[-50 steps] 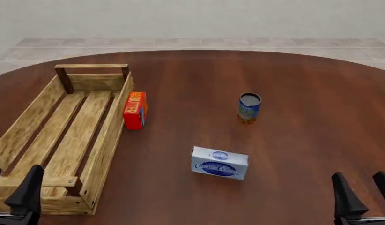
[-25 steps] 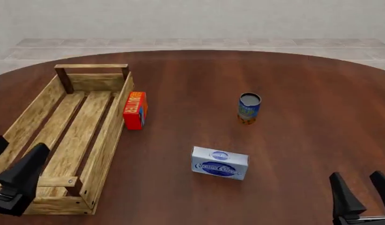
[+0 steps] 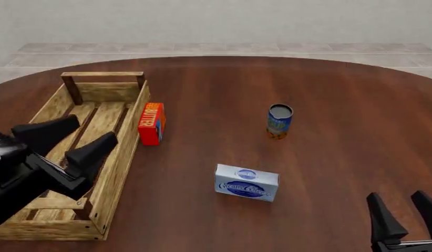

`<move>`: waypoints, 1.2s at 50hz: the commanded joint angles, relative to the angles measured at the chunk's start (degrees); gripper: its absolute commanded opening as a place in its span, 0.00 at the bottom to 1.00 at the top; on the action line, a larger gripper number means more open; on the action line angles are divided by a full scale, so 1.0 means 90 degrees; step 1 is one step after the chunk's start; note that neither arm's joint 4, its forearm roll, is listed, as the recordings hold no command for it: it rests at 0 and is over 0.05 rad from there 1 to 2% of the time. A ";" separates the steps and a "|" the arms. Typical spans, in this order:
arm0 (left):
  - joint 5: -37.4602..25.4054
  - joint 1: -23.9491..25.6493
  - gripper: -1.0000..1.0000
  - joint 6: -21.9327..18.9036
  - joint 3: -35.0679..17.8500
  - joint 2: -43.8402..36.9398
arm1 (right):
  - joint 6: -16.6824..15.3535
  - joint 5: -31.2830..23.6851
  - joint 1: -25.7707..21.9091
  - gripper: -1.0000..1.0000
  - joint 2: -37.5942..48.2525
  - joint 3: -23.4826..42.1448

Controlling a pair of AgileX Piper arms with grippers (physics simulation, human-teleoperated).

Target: Pick up the cream cheese and put it in the tray.

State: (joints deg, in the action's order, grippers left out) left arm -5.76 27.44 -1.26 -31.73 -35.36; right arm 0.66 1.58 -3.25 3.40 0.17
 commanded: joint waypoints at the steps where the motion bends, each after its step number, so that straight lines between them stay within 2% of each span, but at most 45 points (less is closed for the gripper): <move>1: 0.0441 0.0569 1.00 -0.0102 -0.0482 -0.1149 | 0.0003 0.0035 -0.0055 1.00 0.0059 -0.0001; 9: 0.0645 0.0949 1.00 -0.0387 -0.0684 -0.1968 | 0.0039 0.0042 -0.0081 1.00 0.0070 -0.0002; 10: 0.0703 0.1168 1.00 -0.0703 -0.0687 -0.2003 | 0.0044 0.0054 -0.0087 1.00 0.0094 -0.0002; 13: 0.0756 0.1050 1.00 -0.0585 -0.0844 -0.2183 | 0.0042 0.0071 -0.0114 1.00 0.0121 -0.0003; 15: 0.0735 0.1174 1.00 -0.0580 -0.0998 -0.2331 | 0.0047 0.0065 -0.0120 1.00 0.0109 -0.0002; 18: 0.0754 0.1208 1.00 -0.0684 -0.1173 -0.2568 | 0.0065 0.0052 -0.0109 1.00 0.0085 -0.0002; 23: 0.0549 0.1377 1.00 -0.0568 -0.1551 -0.2806 | 0.0065 0.0056 -0.0116 1.00 0.0093 -0.0003; 25: 0.0441 0.1472 1.00 -0.0792 -0.1729 -0.2970 | 0.0060 0.0062 -0.0130 1.00 0.0105 -0.0003; 33: 0.0029 0.1728 1.00 -0.0940 -0.2293 -0.3612 | 0.0101 0.0069 -0.0150 1.00 0.0115 -0.0003; 35: -0.0068 0.1835 1.00 -0.1133 -0.2352 -0.3680 | 0.0109 0.0069 -0.0159 1.00 0.0115 -0.0004; 37: -0.0209 0.1665 1.00 -0.1015 -0.2639 -0.3703 | 0.0180 0.0046 -0.0154 1.00 0.0071 -0.0004; 41: -0.0349 0.1719 1.00 -0.1057 -0.2814 -0.3885 | 0.0279 0.0048 -0.0126 1.00 0.0079 -0.0006; 44: -0.0503 0.1960 1.00 -0.1226 -0.2861 -0.4118 | 0.0340 0.0037 -0.0070 1.00 0.0063 -0.0007; 52: -0.0720 0.1813 1.00 -0.1433 -0.3275 -0.4719 | 0.0368 0.0009 -0.0077 1.00 0.0012 -0.0007; 55: -0.0767 0.1923 1.00 -0.1859 -0.3277 -0.4979 | 0.0371 0.0014 -0.0095 1.00 0.0020 -0.0007; 58: -0.0862 0.1966 1.00 -0.2013 -0.3382 -0.5133 | 0.0372 0.0023 -0.0119 1.00 0.0036 -0.0007; 60: -0.0911 0.1908 1.00 -0.1952 -0.3540 -0.5201 | 0.0397 0.0019 -0.0103 1.00 0.0028 -0.0007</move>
State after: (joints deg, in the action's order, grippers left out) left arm -11.45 44.06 -15.44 -59.77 -77.00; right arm 3.69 1.80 -4.15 3.76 0.12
